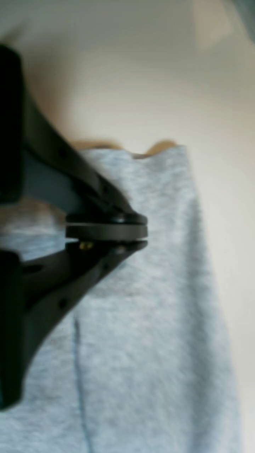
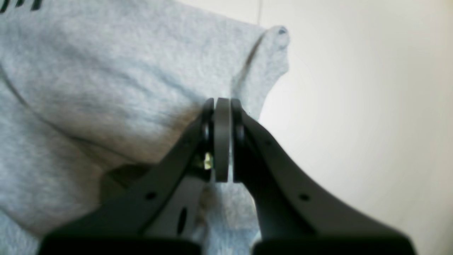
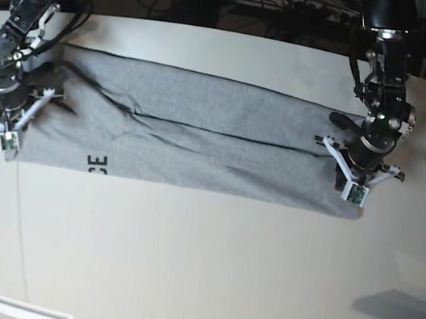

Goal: Fold the T-shirt properly
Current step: 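Hold the long edge with both grippers and drag it to smooth the shirt, then open both grippers and raise them to the shirt's two ends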

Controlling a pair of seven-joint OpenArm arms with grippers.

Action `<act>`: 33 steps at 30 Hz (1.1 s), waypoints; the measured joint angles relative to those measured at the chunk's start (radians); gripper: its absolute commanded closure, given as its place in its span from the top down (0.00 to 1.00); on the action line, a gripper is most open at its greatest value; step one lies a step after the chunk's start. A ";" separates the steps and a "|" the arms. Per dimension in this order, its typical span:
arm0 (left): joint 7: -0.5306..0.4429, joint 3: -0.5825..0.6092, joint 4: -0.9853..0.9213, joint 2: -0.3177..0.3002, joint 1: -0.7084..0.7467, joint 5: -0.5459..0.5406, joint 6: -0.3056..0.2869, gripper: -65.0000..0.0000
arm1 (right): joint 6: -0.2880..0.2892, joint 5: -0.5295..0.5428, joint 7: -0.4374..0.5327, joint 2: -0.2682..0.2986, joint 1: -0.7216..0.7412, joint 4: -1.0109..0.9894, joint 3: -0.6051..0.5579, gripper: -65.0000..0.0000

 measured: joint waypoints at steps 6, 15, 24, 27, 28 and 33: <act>-0.006 -0.125 0.117 0.012 0.002 -0.016 -0.004 0.01 | -0.009 -0.005 -0.010 0.003 0.018 0.127 0.012 0.02; 0.283 -0.513 0.151 0.005 0.013 -0.216 -0.212 0.06 | -0.006 -0.003 -0.010 -0.017 -0.095 0.190 0.092 0.02; 0.344 -0.547 0.140 -0.057 0.015 -0.356 -0.244 0.40 | -0.004 0.000 -0.003 -0.059 -0.124 0.191 0.167 0.03; 0.352 -0.552 0.060 -0.060 -0.008 -0.341 -0.240 0.47 | -0.001 0.005 -0.002 -0.063 -0.142 0.191 0.177 0.03; 0.349 -0.553 0.029 -0.059 -0.024 -0.338 -0.237 0.47 | -0.001 0.005 0.000 -0.063 -0.149 0.191 0.180 0.03; 0.351 -0.549 -0.097 -0.058 -0.060 -0.351 -0.241 0.47 | -0.002 0.000 0.015 -0.063 -0.200 0.193 0.182 0.03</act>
